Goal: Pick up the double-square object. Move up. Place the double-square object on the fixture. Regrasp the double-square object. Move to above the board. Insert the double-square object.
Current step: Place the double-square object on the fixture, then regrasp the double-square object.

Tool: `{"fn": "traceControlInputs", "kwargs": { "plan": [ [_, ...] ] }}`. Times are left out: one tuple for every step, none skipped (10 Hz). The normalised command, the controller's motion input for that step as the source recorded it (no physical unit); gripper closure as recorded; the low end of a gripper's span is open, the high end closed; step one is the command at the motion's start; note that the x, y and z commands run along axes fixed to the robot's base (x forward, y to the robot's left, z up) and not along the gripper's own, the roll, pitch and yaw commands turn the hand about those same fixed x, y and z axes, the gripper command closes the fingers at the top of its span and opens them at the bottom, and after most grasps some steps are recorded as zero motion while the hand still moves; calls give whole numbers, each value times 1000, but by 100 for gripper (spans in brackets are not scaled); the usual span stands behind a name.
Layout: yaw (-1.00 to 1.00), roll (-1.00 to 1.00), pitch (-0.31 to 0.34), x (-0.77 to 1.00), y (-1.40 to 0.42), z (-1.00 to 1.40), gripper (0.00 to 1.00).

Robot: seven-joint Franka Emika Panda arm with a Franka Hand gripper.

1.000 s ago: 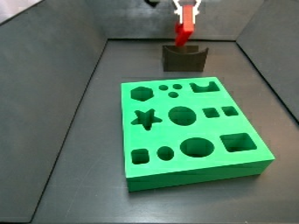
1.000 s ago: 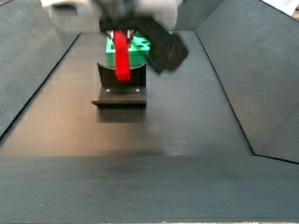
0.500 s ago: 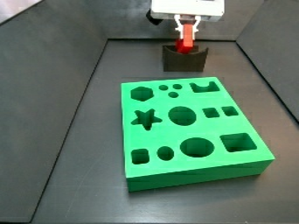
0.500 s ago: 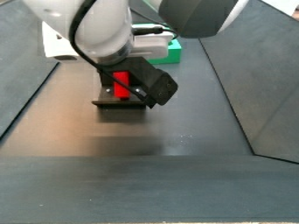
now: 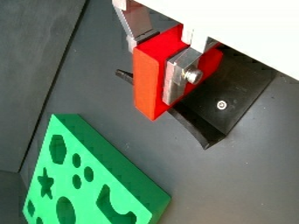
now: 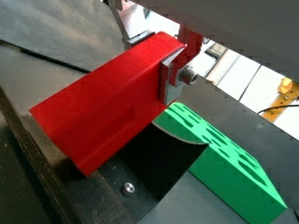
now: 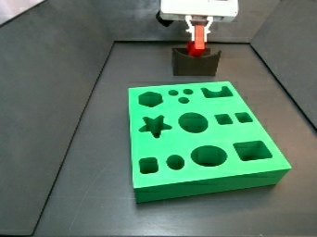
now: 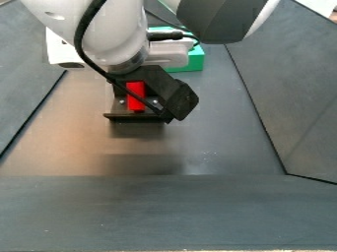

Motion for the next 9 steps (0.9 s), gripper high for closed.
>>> {"fn": "traceControlInputs", "kwargs": {
  "plan": [
    [0,0,0,0,-500,-167,100],
    [0,0,0,0,0,0,0],
    [-14,-67,-37,0,0,1000,0],
    [-4,-55,-36,-5,4,1000,0],
    [9,-29,-25,-15,3,1000,0],
    [24,-5,-12,-23,2,1000,0],
    [33,20,8,-33,1,1000,0],
    [32,33,26,-32,2,841,0],
    [29,36,39,-33,2,717,0]
  ]
}}
